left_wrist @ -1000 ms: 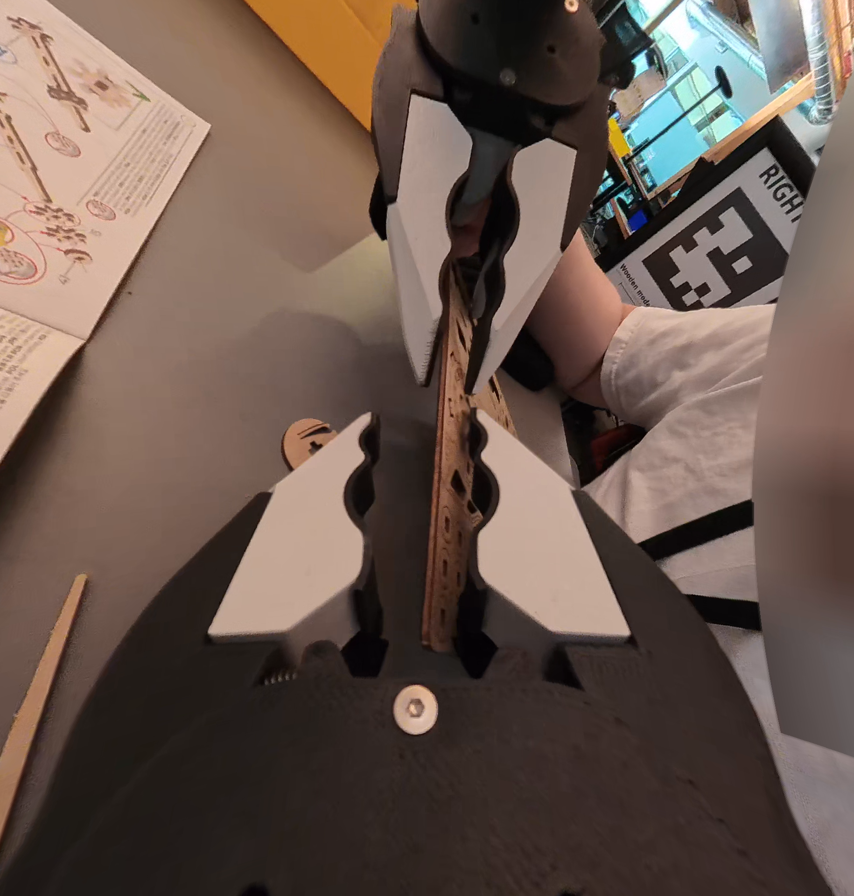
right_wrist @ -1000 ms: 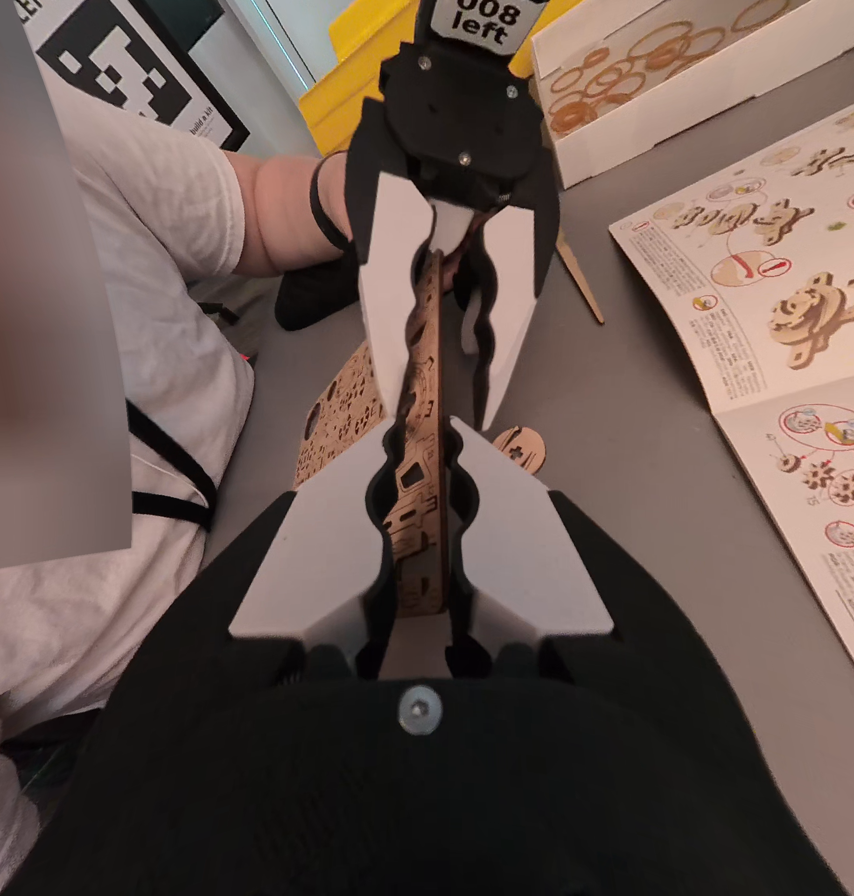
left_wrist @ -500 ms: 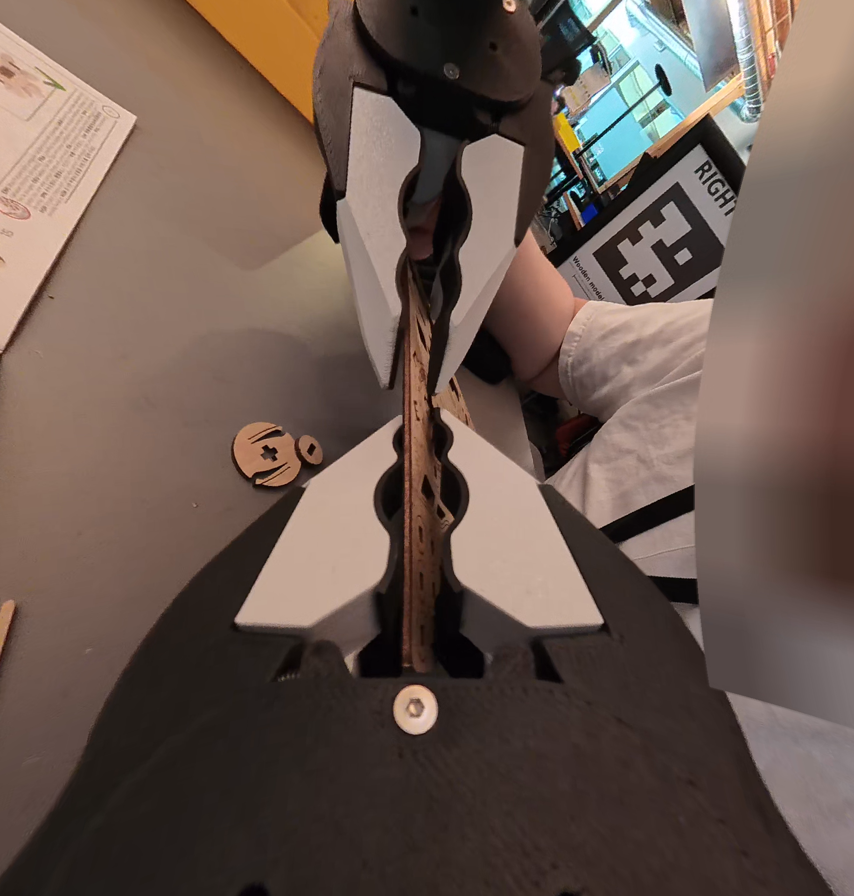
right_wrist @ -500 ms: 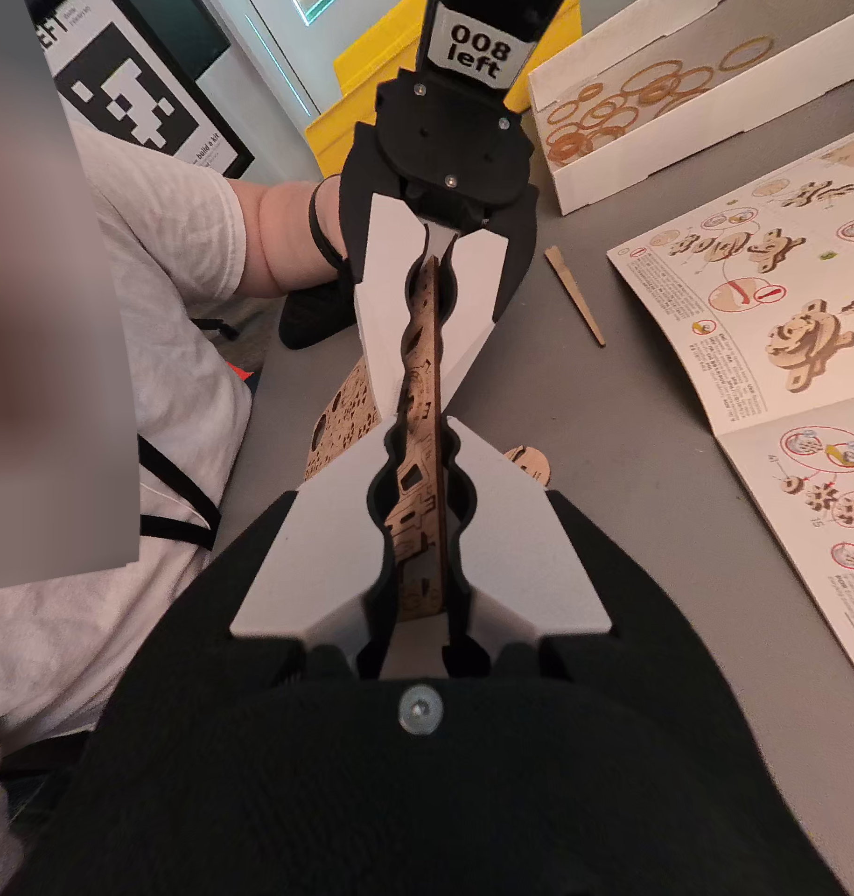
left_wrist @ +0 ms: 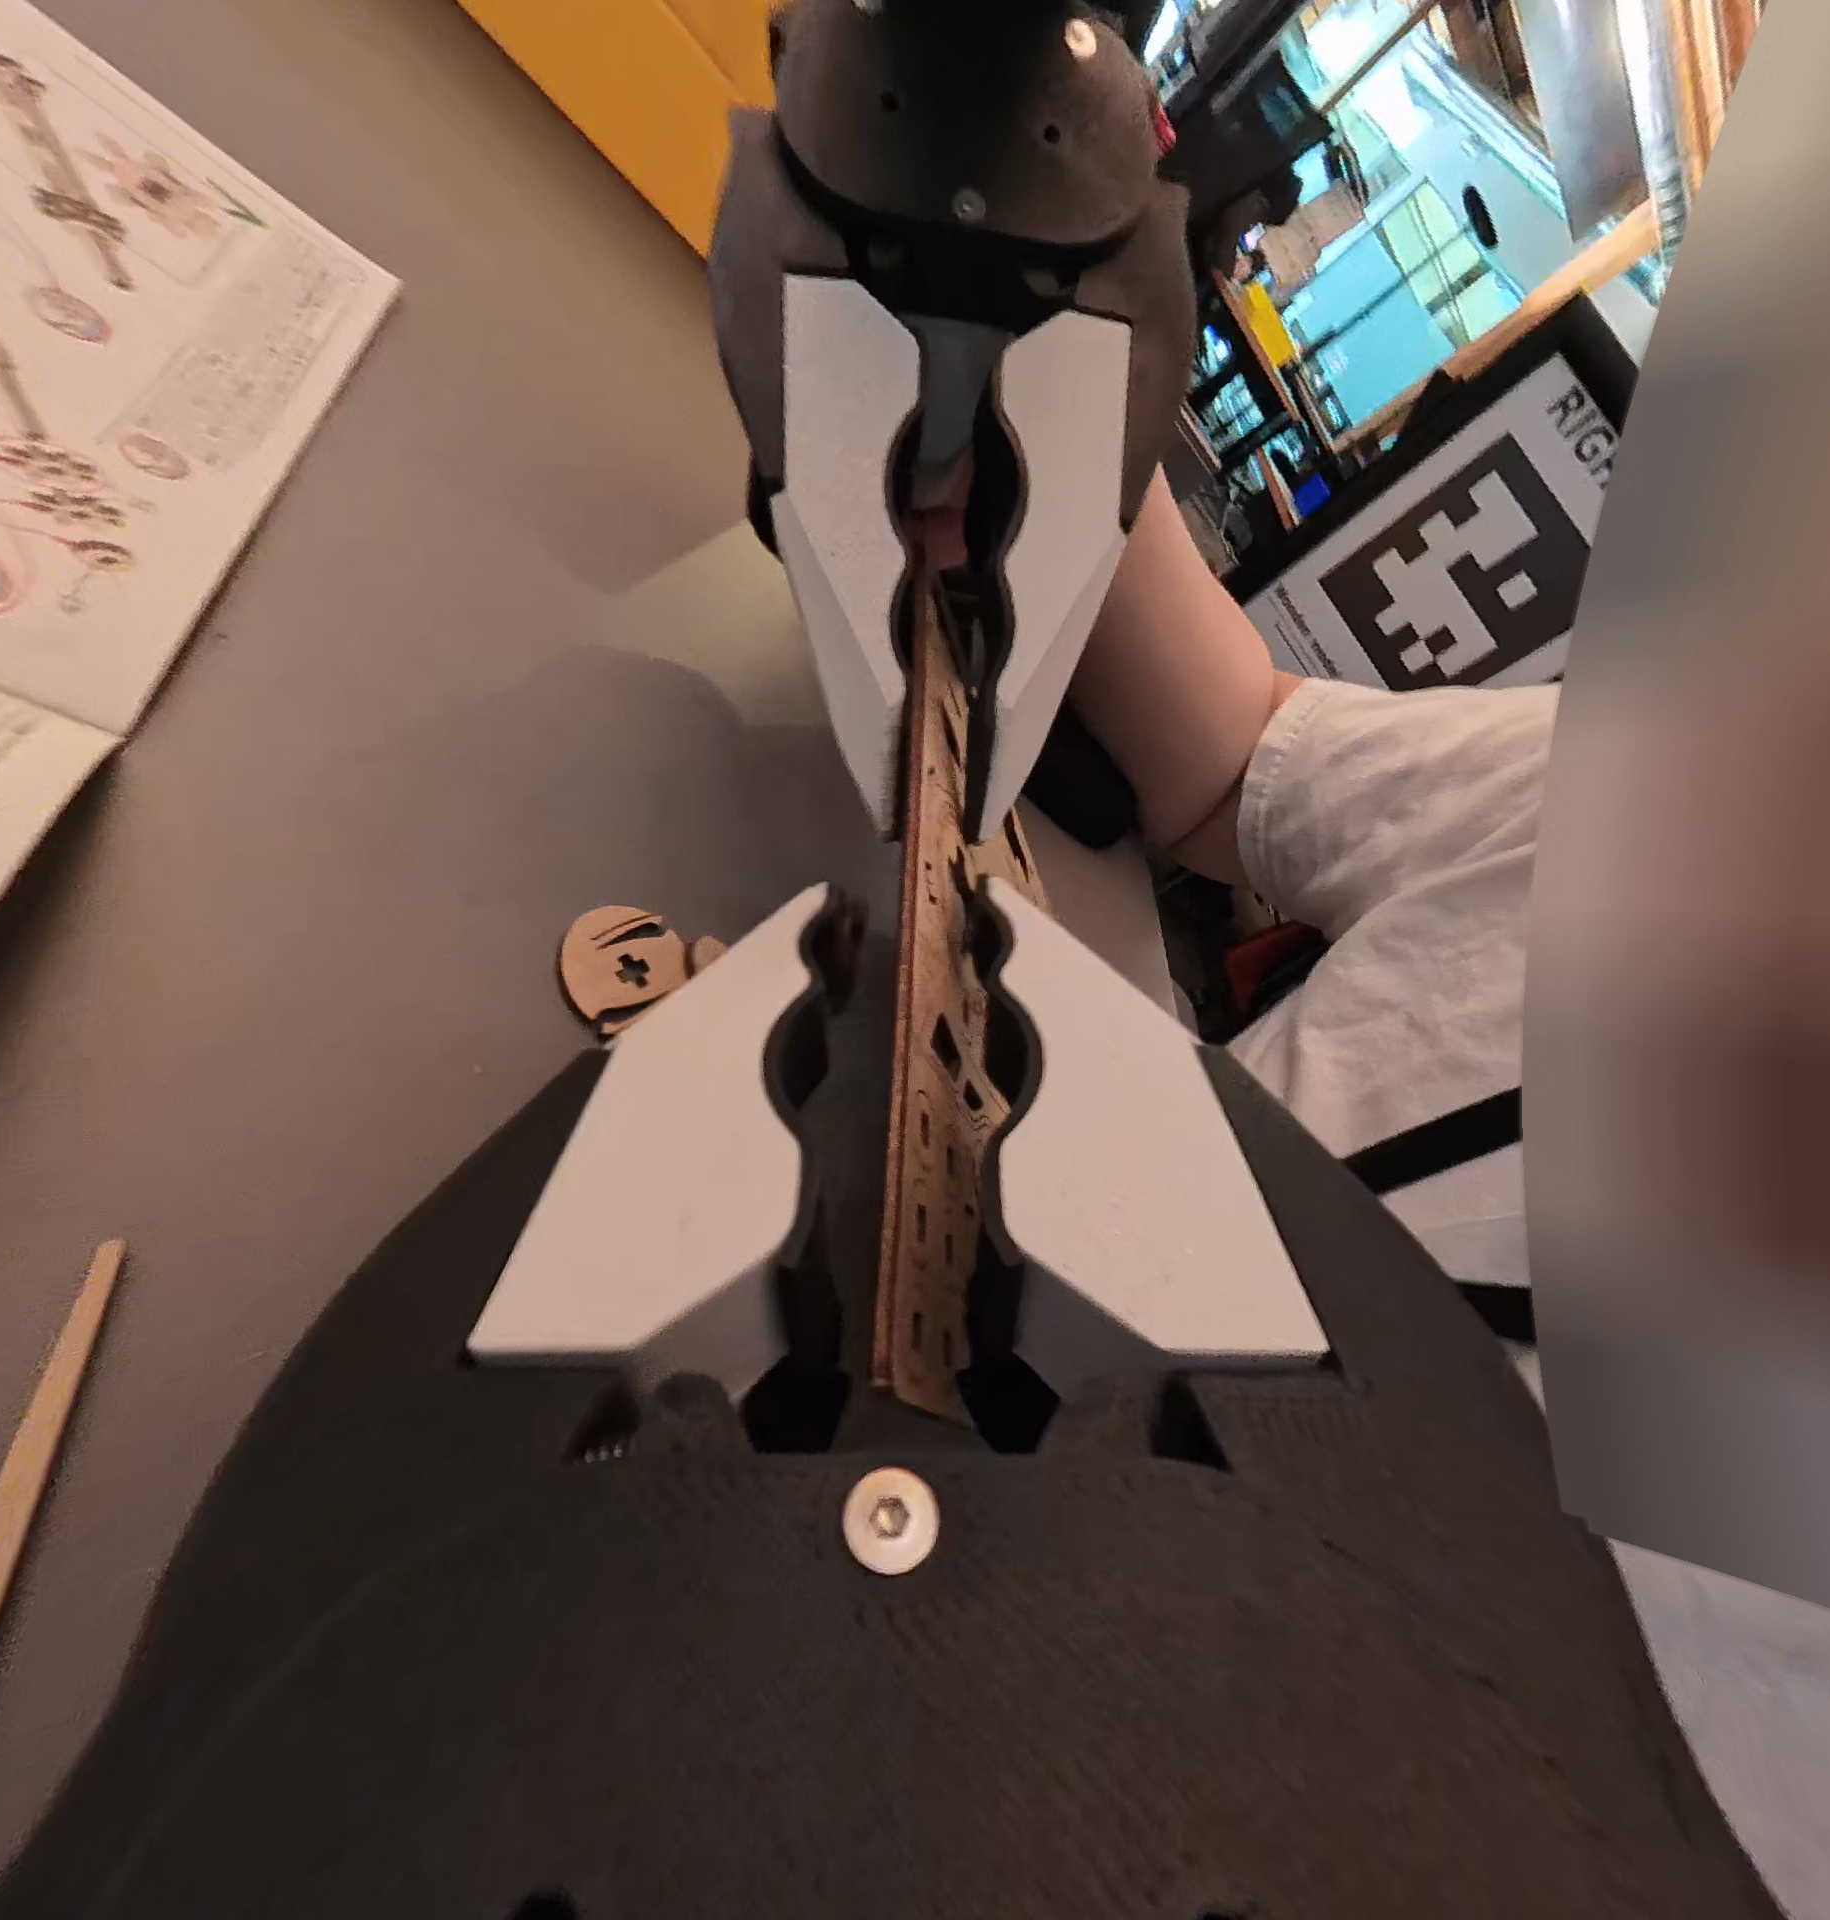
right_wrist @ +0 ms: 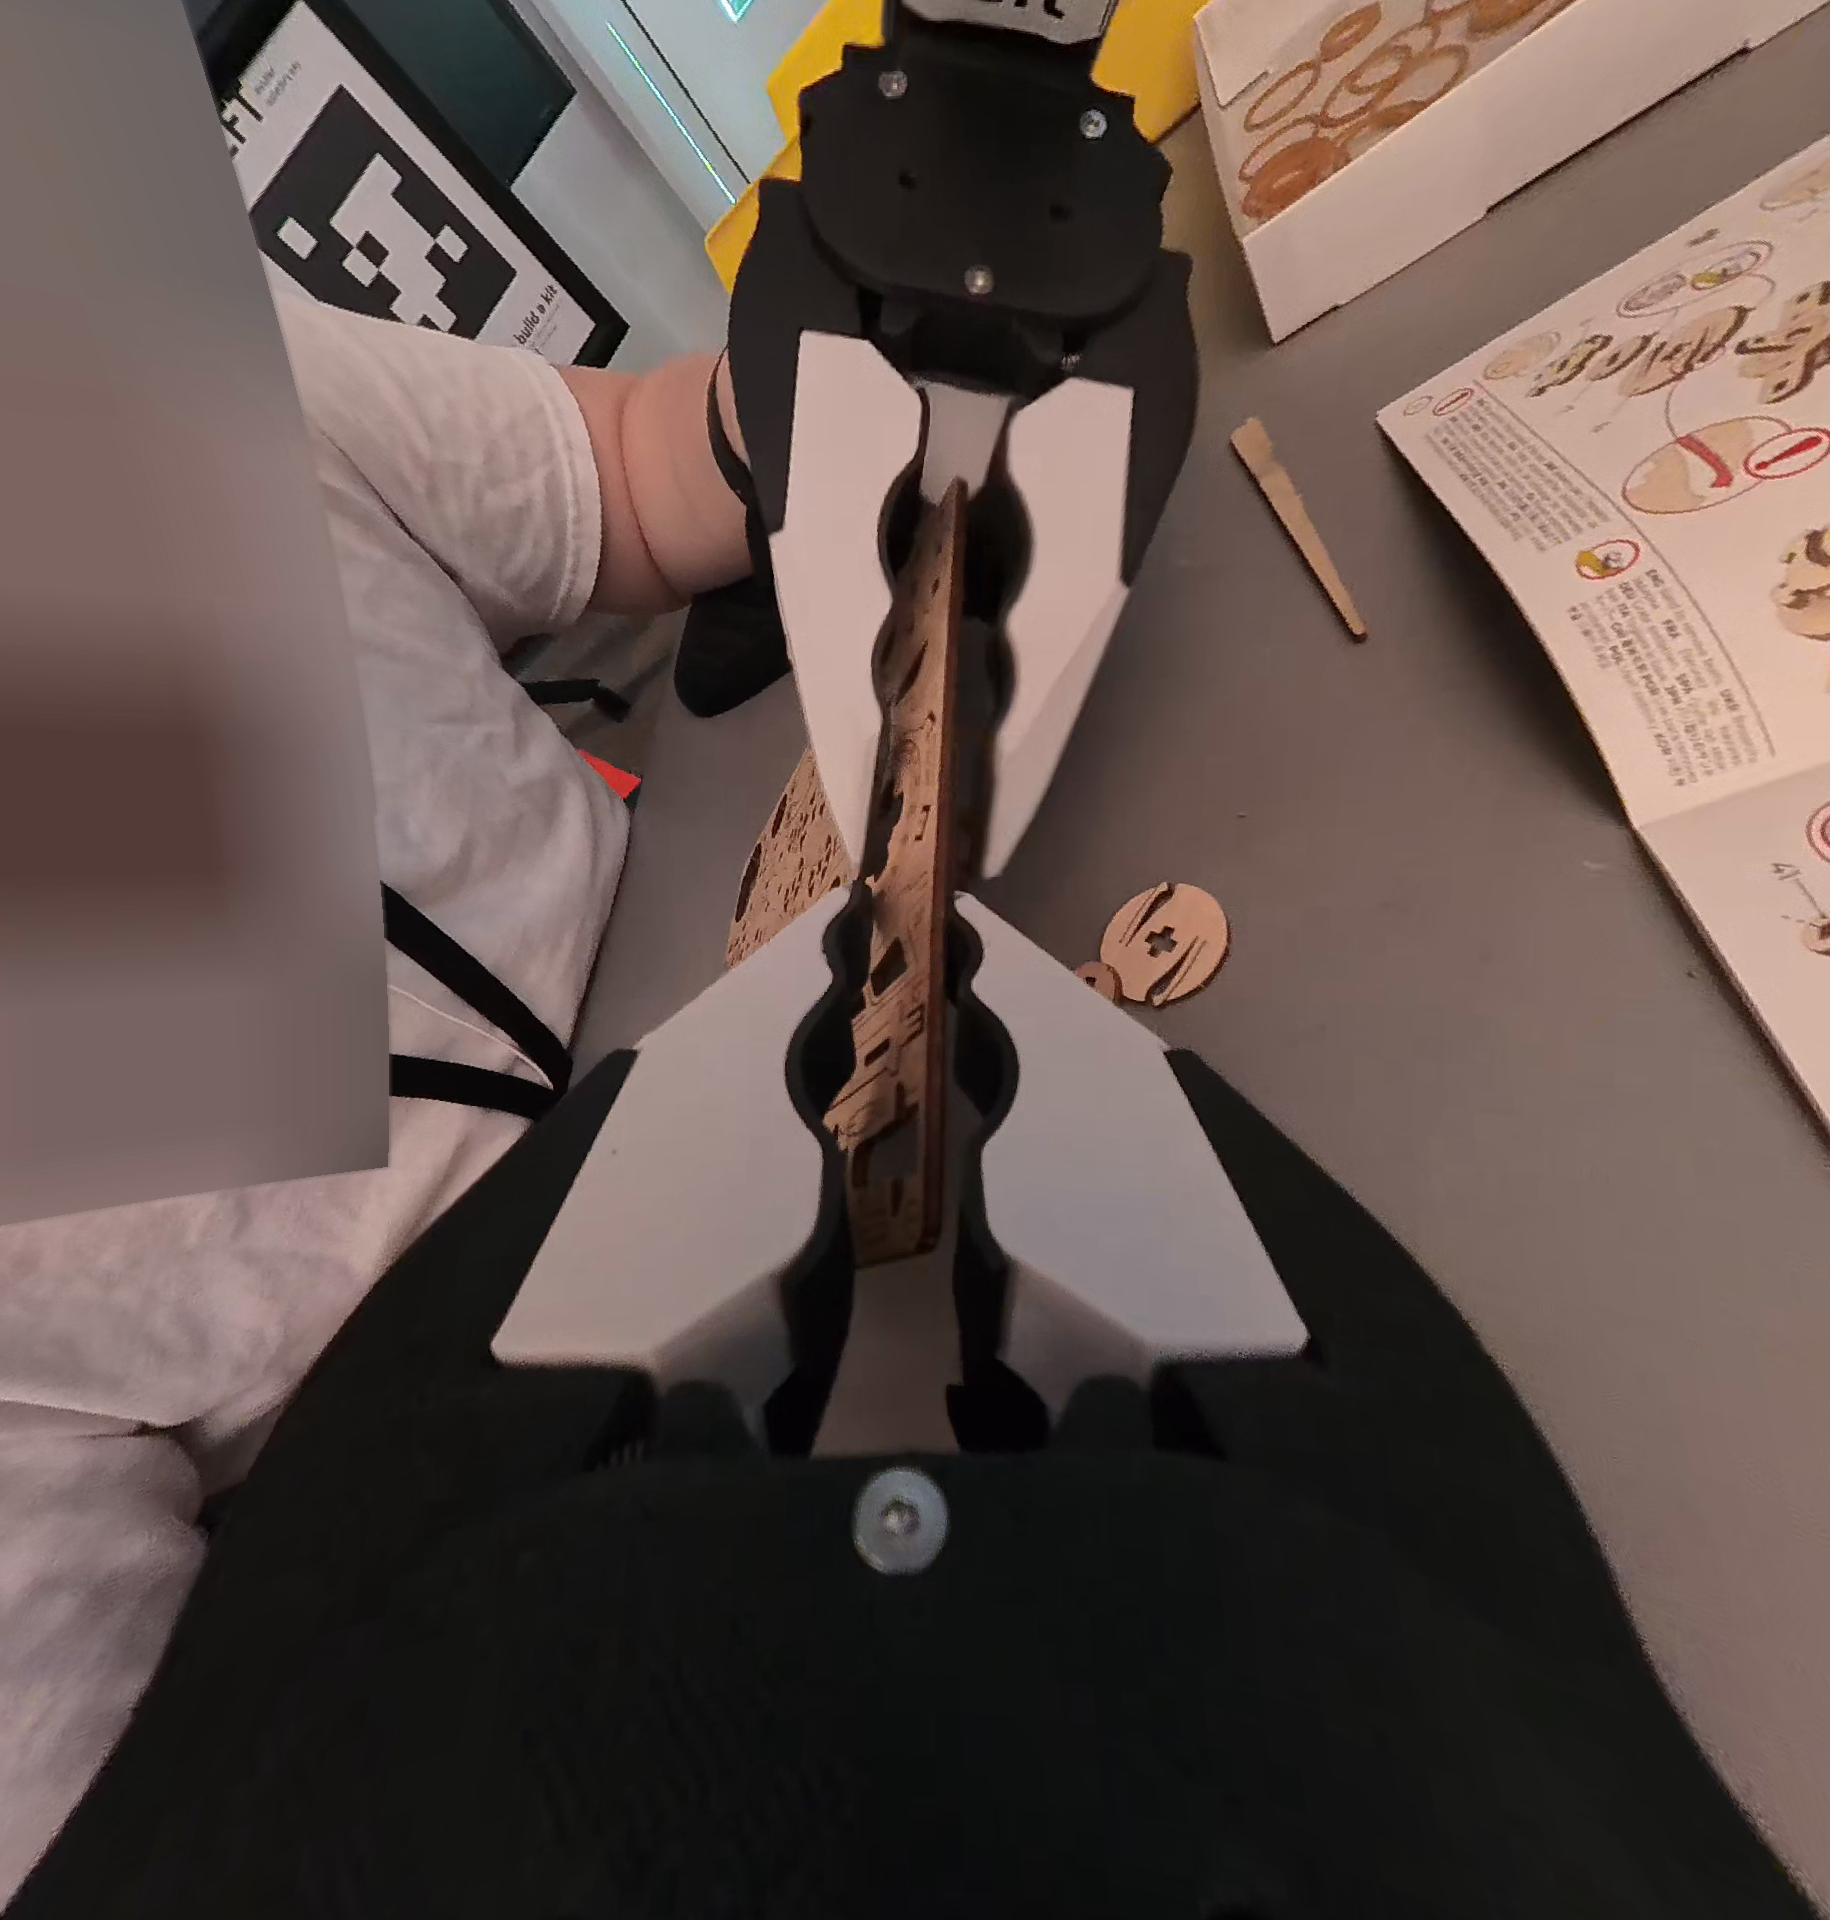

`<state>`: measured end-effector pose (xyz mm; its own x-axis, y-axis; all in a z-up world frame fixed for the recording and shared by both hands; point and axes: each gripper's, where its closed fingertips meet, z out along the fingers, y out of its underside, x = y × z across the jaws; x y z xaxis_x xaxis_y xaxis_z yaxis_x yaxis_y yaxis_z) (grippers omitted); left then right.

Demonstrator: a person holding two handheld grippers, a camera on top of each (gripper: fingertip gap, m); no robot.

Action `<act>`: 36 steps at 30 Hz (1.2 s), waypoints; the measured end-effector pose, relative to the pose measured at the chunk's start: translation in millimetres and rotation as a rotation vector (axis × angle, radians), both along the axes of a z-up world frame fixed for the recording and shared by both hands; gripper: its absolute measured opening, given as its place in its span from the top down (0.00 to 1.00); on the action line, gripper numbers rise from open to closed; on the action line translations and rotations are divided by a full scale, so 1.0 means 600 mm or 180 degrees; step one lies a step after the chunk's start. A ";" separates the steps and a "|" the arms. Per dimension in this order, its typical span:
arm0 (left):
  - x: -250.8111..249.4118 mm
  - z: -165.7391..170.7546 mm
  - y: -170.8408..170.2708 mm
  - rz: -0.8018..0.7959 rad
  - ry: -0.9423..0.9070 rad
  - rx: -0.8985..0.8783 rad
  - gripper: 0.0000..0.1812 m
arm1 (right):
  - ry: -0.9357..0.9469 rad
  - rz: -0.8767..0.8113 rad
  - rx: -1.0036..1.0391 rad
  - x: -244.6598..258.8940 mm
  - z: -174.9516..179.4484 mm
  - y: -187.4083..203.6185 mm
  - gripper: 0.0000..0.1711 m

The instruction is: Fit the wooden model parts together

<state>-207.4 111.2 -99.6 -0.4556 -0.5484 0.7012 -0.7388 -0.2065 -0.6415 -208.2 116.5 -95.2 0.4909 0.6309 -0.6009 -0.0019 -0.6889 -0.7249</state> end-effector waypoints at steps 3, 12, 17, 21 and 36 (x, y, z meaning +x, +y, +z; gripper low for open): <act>0.004 0.006 0.009 0.0087 0.0058 -0.0148 0.87 | -0.0014 -0.0008 -0.0016 0.002 -0.002 -0.001 0.94; -0.033 0.008 -0.005 -0.0391 0.0253 -0.0151 0.98 | 0.0050 0.0100 0.0011 -0.008 0.005 -0.006 0.94; -0.060 0.015 -0.016 -0.0587 0.0467 -0.0141 0.99 | 0.0101 0.0311 0.0116 -0.029 0.013 -0.018 0.90; -0.084 0.023 -0.007 -0.0508 0.0540 -0.0064 0.99 | 0.0141 0.0360 -0.0063 -0.027 0.005 -0.026 0.83; -0.234 -0.065 0.017 0.0155 0.1407 -0.0358 0.93 | -0.0421 0.0345 0.0004 -0.024 -0.036 -0.024 0.80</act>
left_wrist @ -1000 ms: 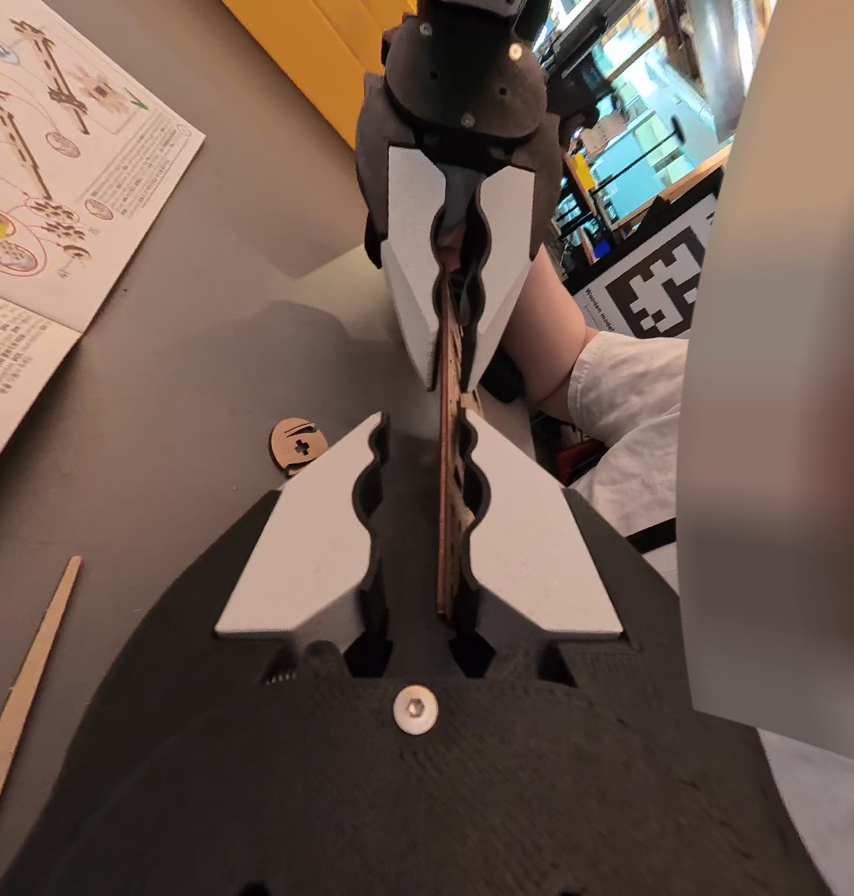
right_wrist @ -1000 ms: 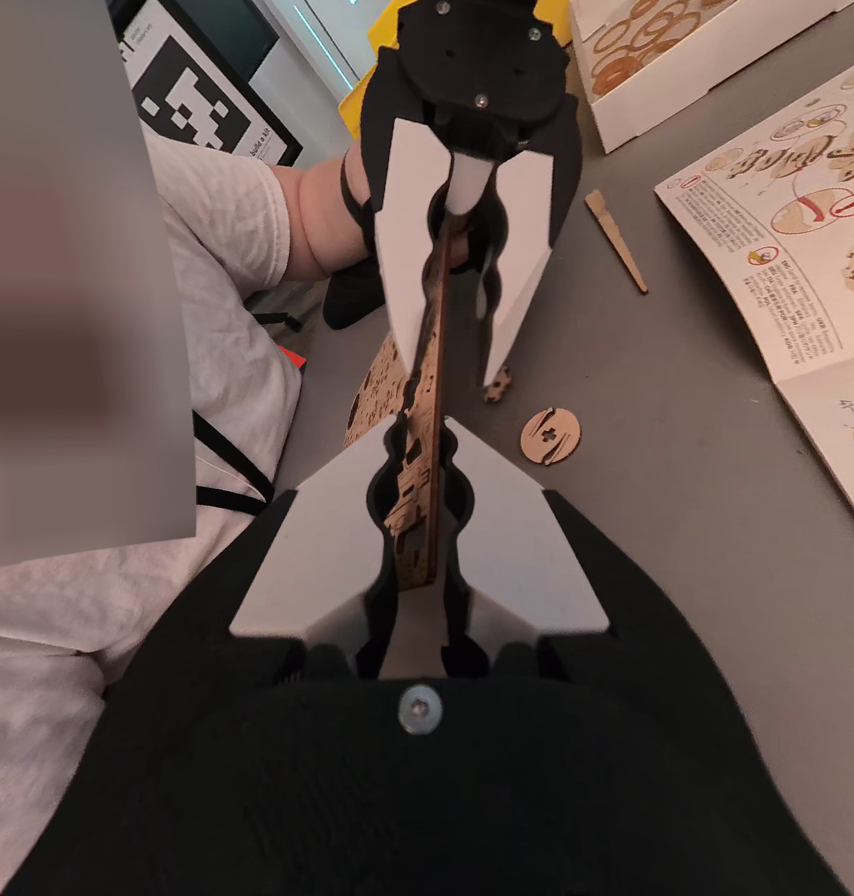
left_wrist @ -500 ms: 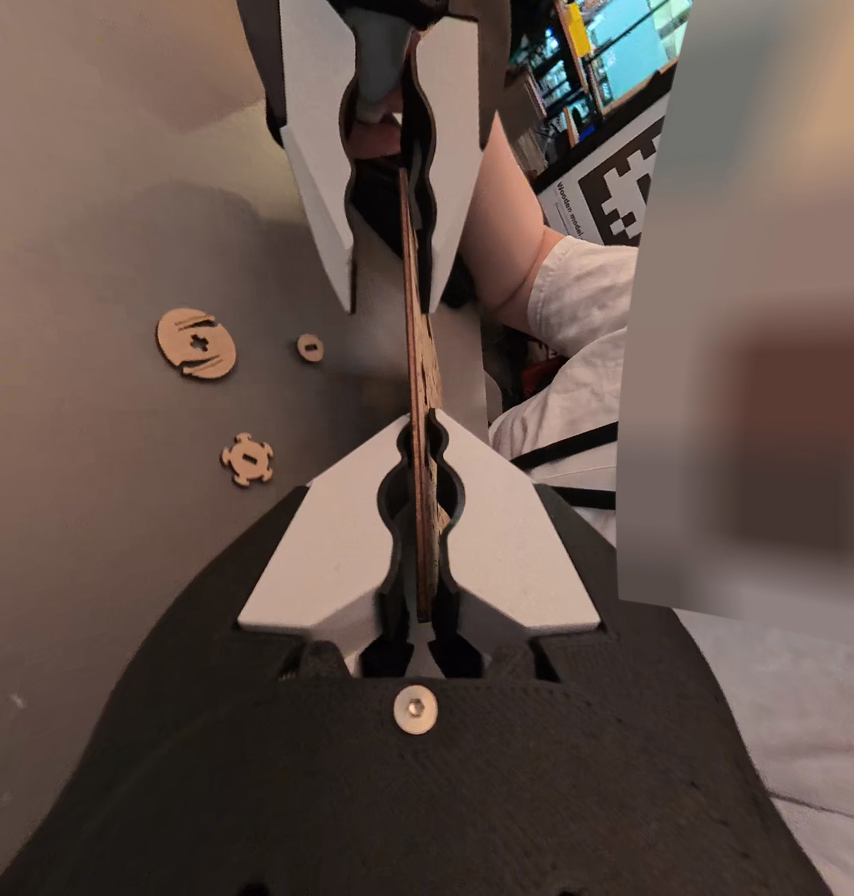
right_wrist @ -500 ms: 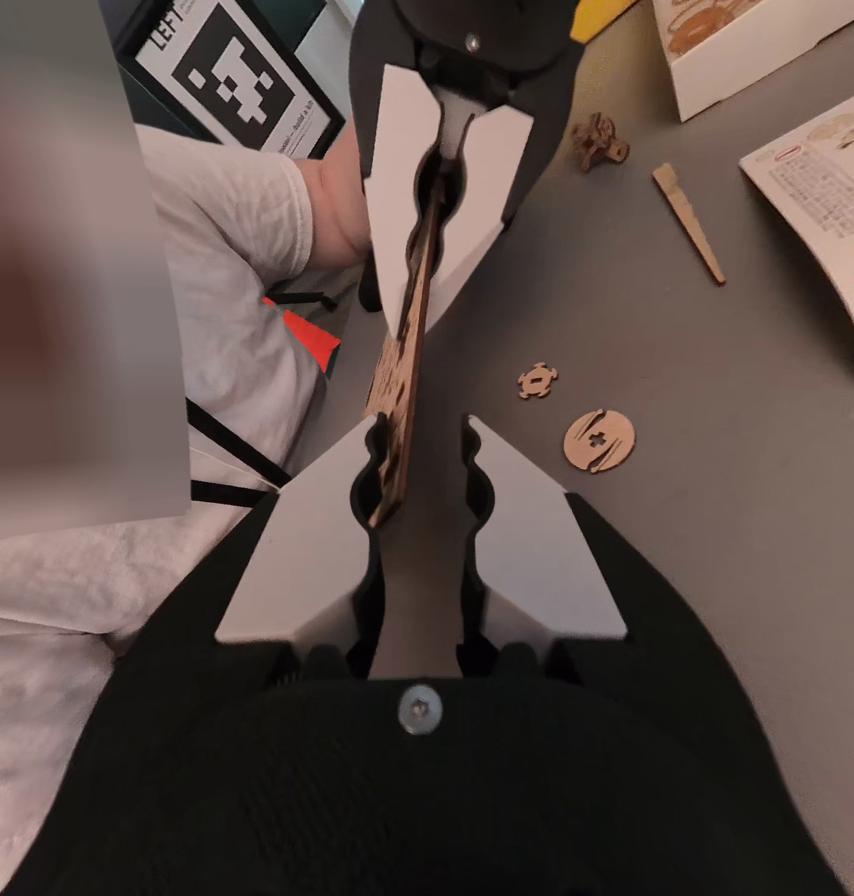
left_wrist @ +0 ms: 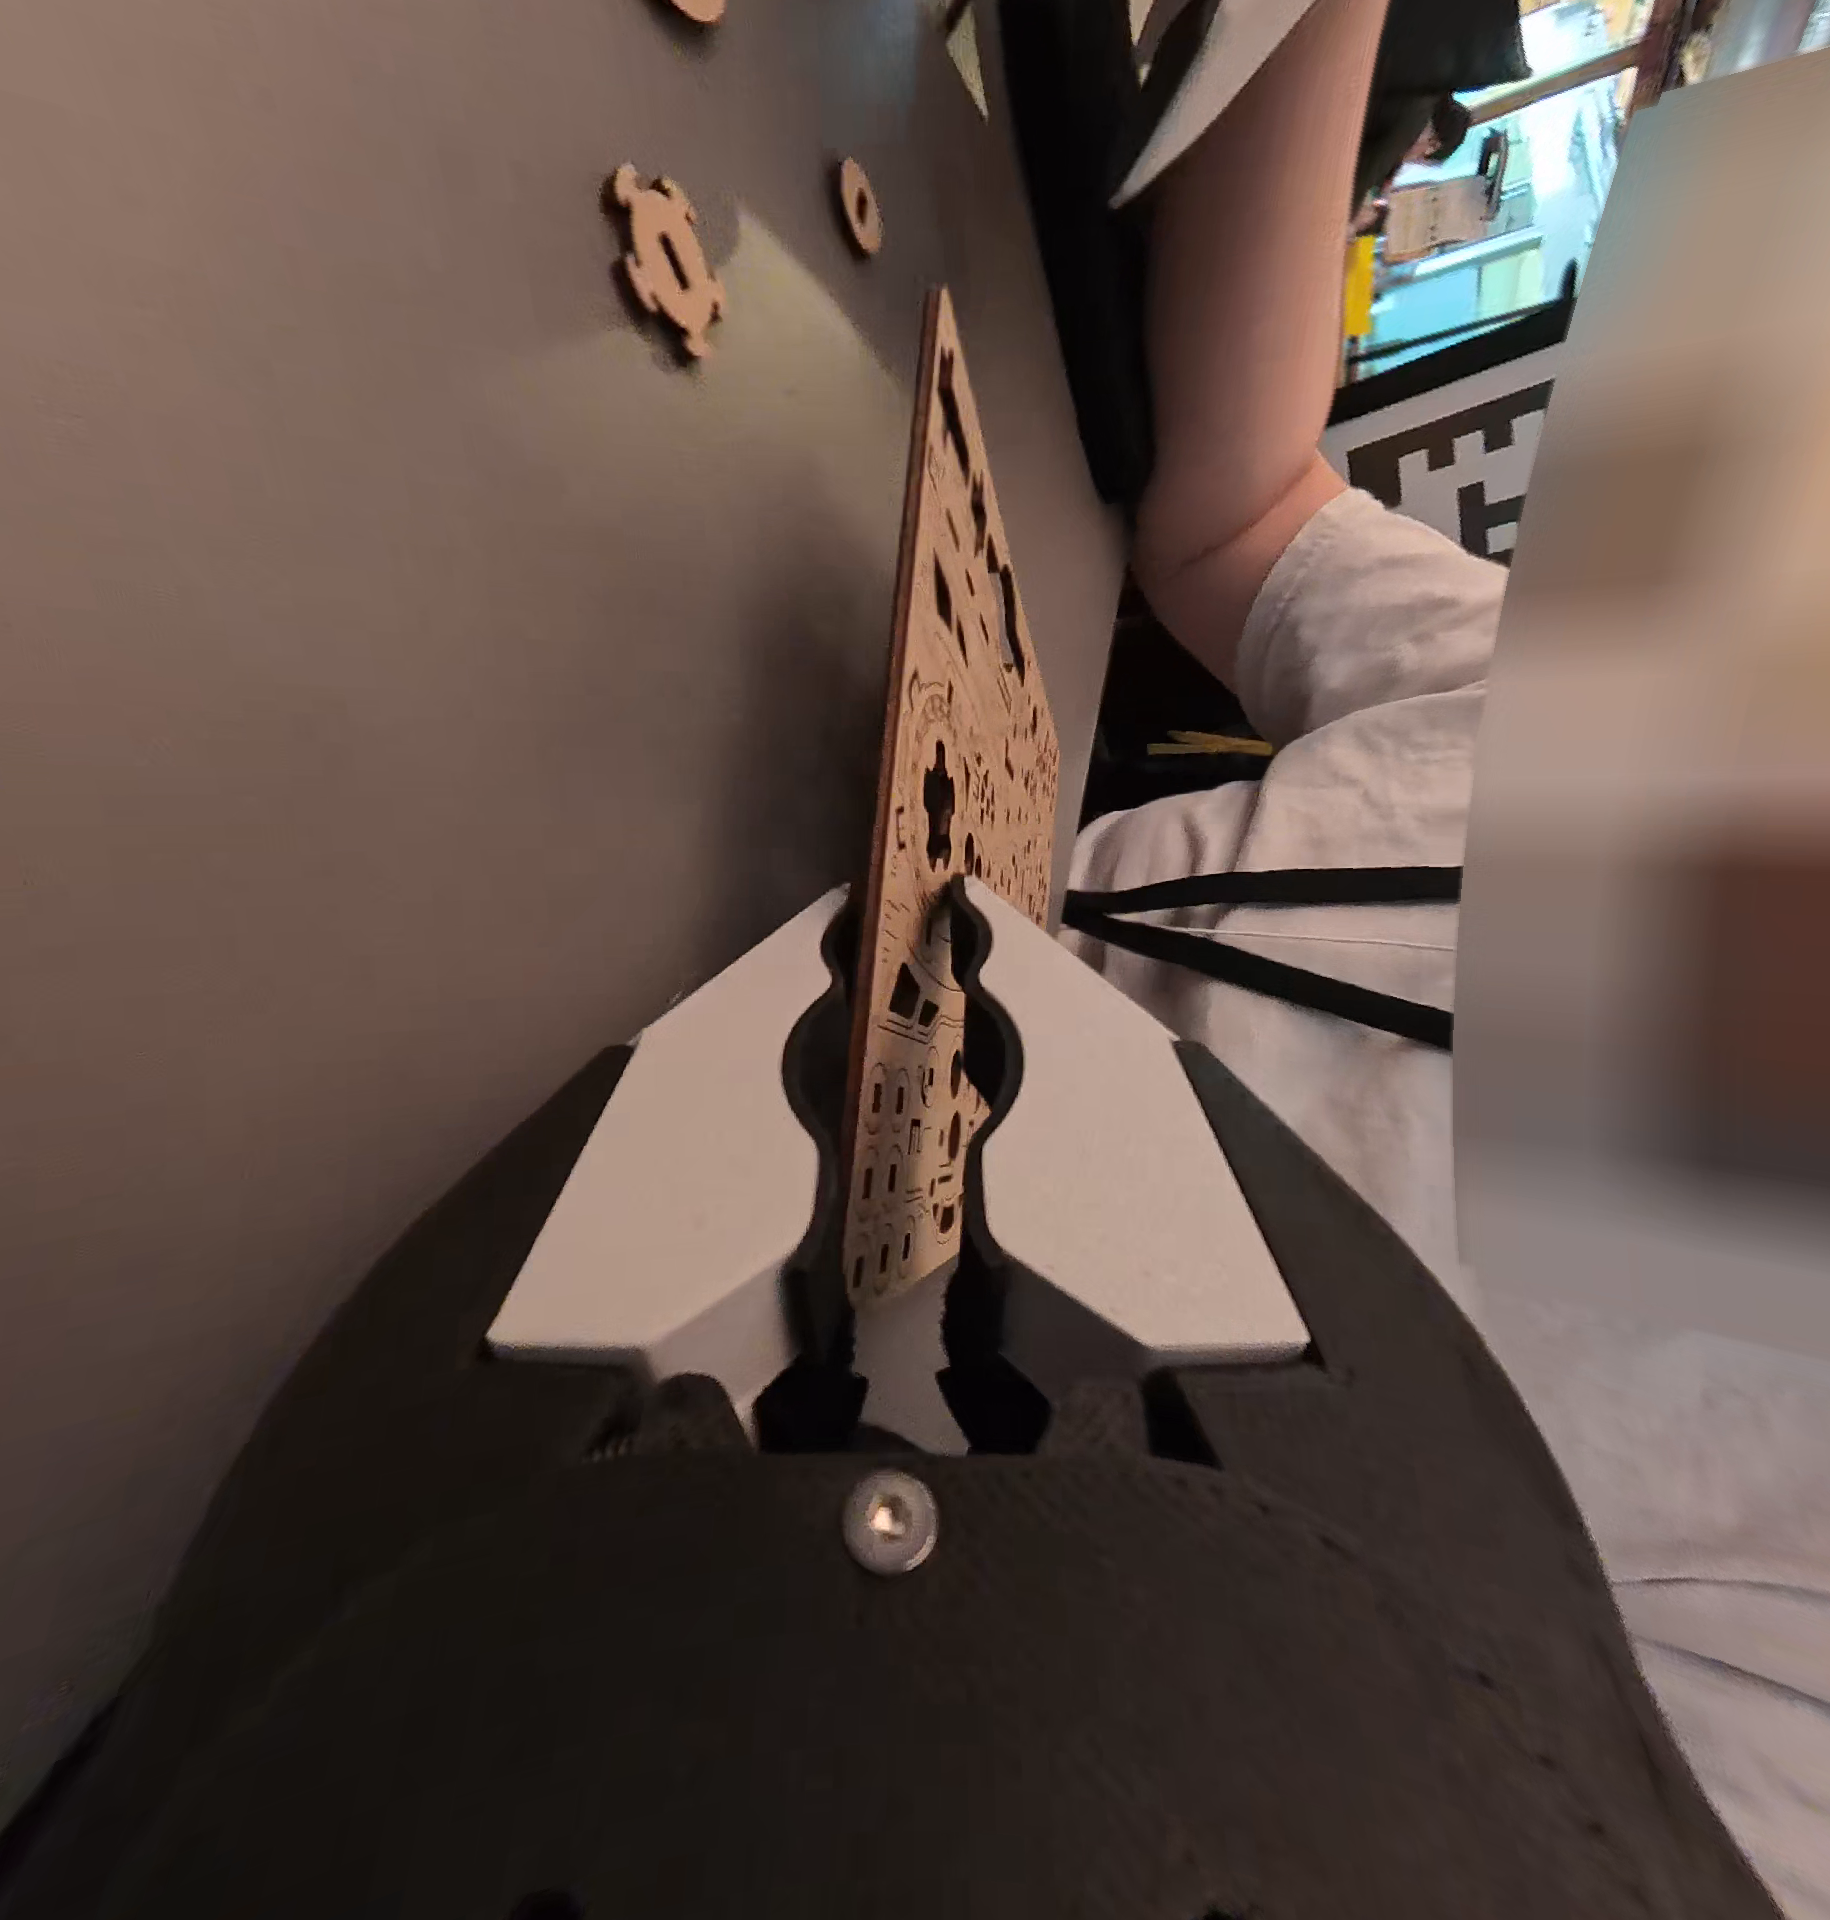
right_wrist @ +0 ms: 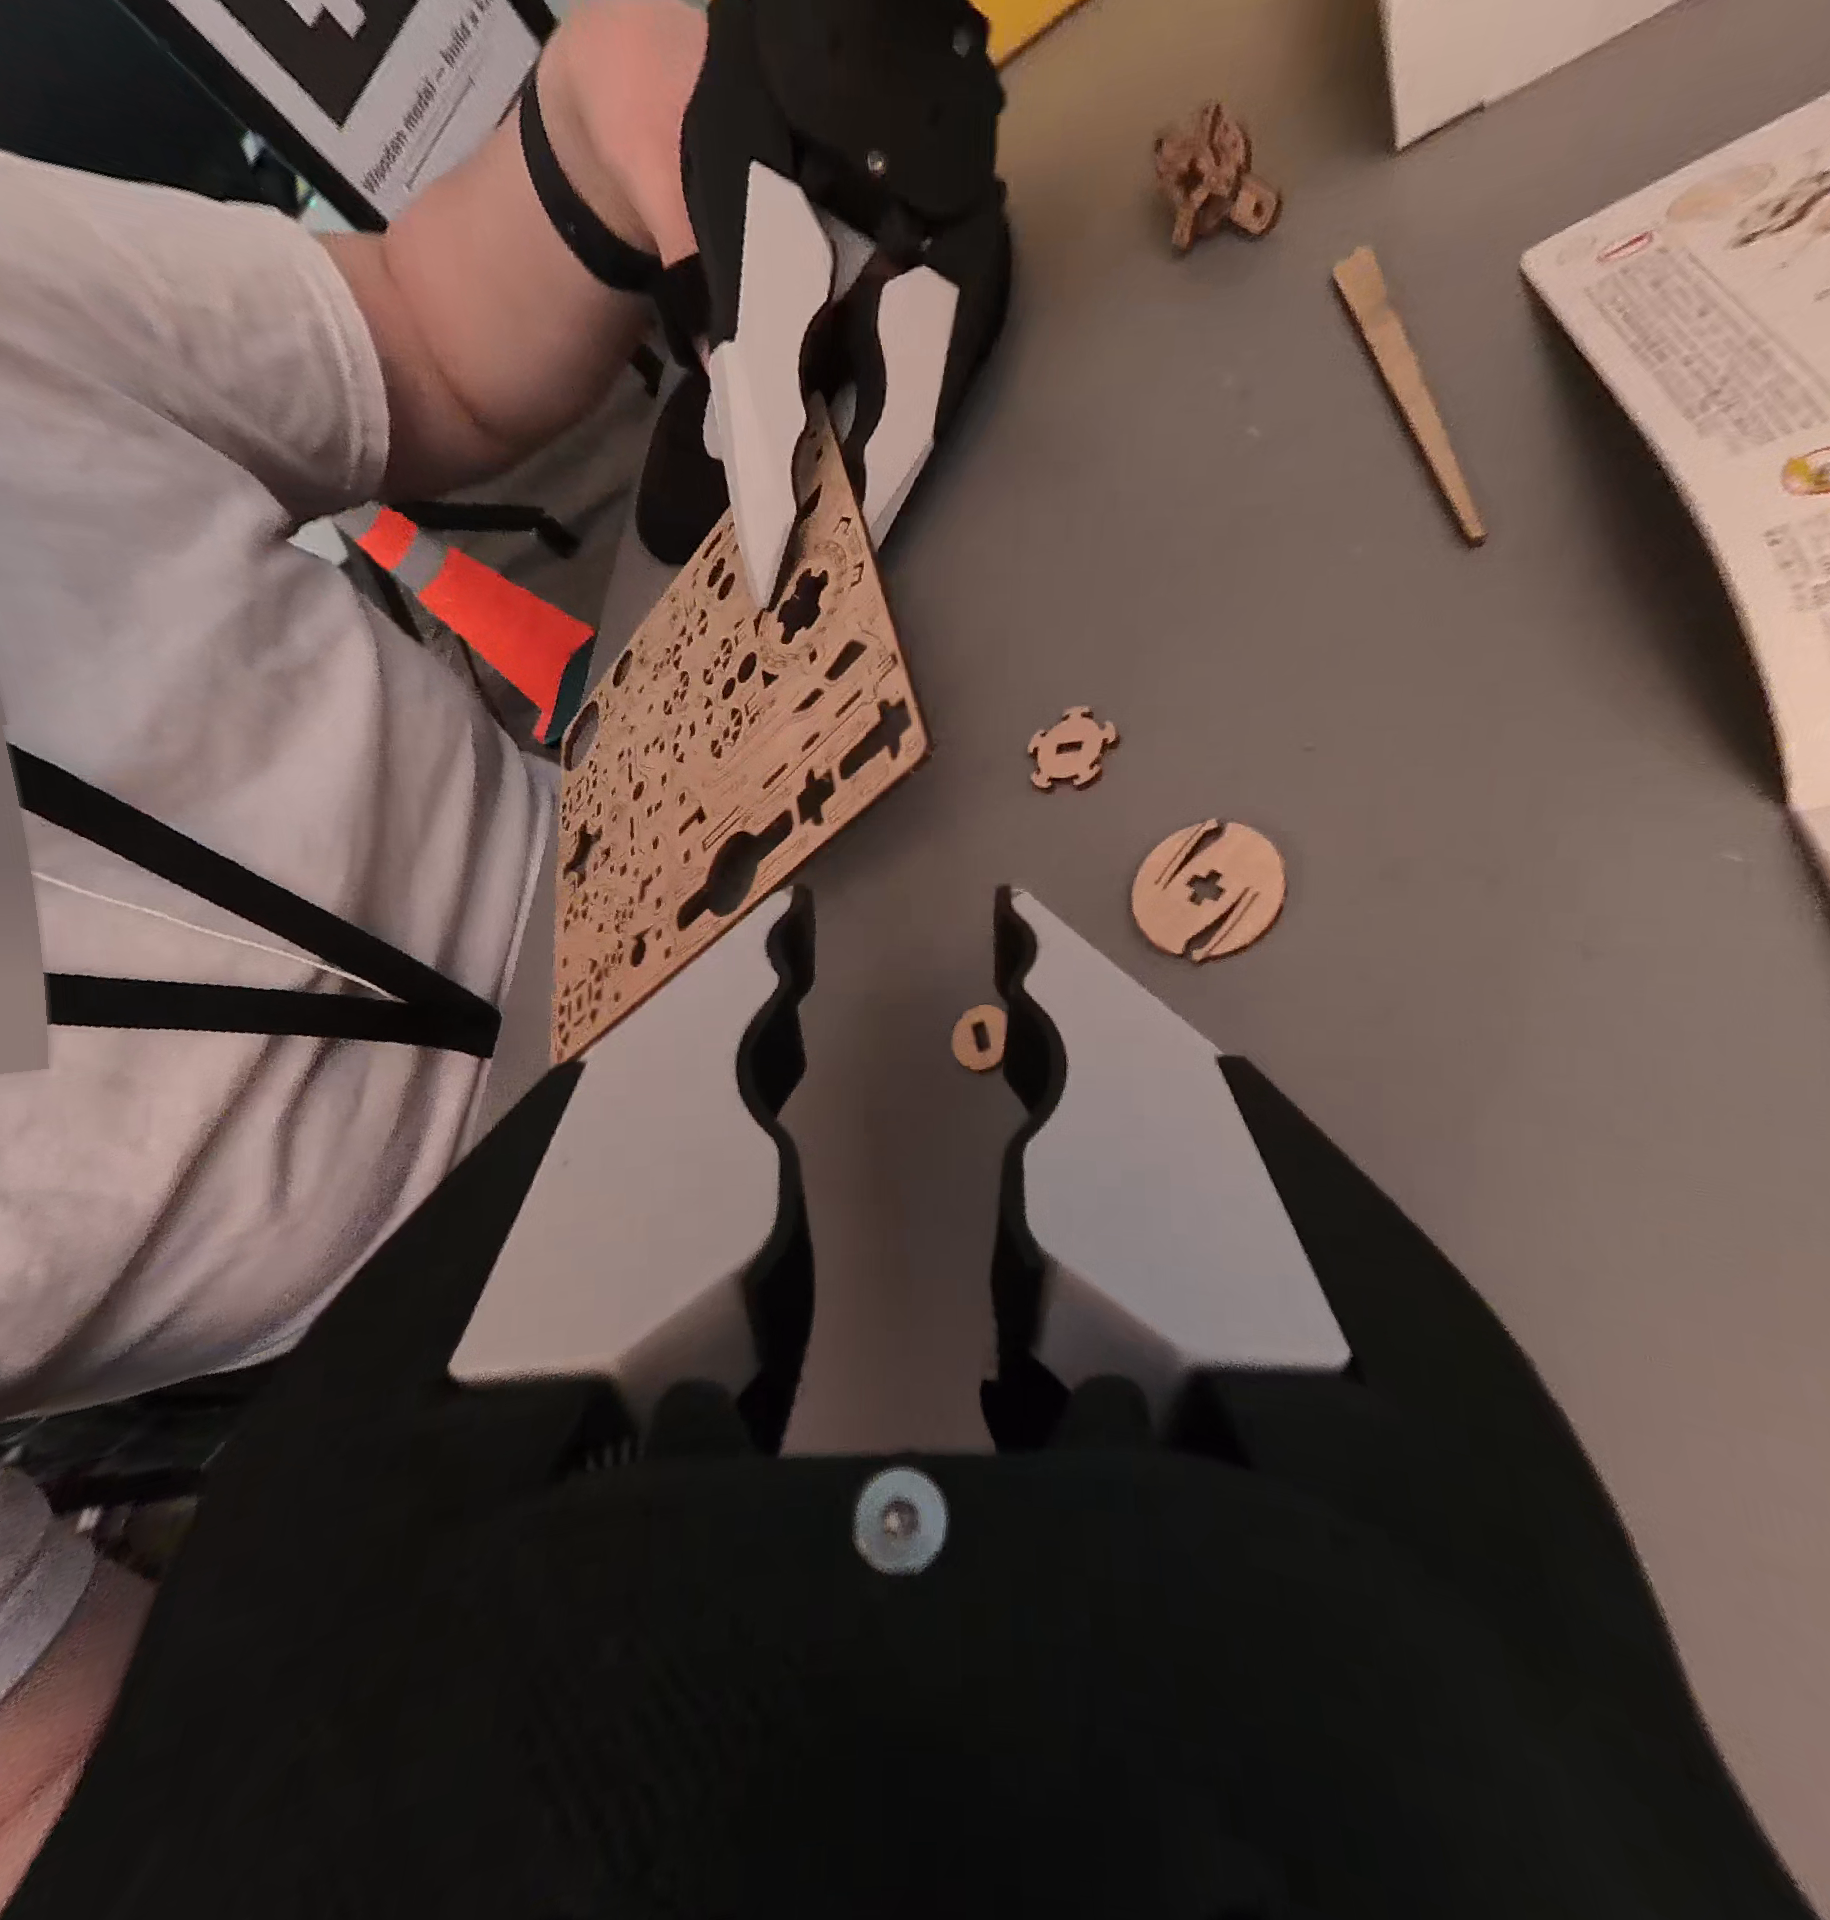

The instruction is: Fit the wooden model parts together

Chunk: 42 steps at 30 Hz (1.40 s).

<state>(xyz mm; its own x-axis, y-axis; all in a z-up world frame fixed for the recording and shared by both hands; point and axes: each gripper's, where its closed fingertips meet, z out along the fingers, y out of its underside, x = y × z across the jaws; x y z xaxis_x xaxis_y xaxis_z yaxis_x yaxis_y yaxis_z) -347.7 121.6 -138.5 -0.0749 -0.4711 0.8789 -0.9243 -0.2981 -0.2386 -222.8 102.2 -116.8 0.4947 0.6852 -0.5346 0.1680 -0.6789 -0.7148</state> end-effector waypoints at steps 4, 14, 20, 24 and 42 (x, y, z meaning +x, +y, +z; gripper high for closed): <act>0.018 -0.014 -0.009 -0.0131 0.0089 0.0232 0.87 | -0.0197 0.0166 0.0041 -0.020 -0.012 -0.008 0.79; 0.069 0.002 0.001 -0.0141 -0.0017 0.0804 0.74 | -0.0656 0.0442 0.0133 -0.043 -0.044 -0.019 0.83; 0.100 0.038 0.035 0.0188 -0.0593 0.1203 0.75 | -0.1091 0.0540 0.0562 -0.047 -0.053 -0.011 0.84; 0.111 0.059 0.055 0.0397 -0.0941 0.1257 0.75 | -0.1770 0.0711 0.0831 -0.036 -0.079 -0.013 0.88; 0.175 0.093 0.151 0.0767 -0.2359 0.2570 0.80 | -0.1889 0.0035 0.0522 0.004 -0.068 0.016 0.91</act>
<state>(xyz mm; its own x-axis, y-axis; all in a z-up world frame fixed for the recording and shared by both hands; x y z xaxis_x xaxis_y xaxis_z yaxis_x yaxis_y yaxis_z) -242.5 212.2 -82.7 -0.2828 -0.9554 0.0855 -0.4129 0.0408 -0.9098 -220.5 112.1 -157.5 0.6681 0.7419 -0.0574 0.5756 -0.5641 -0.5920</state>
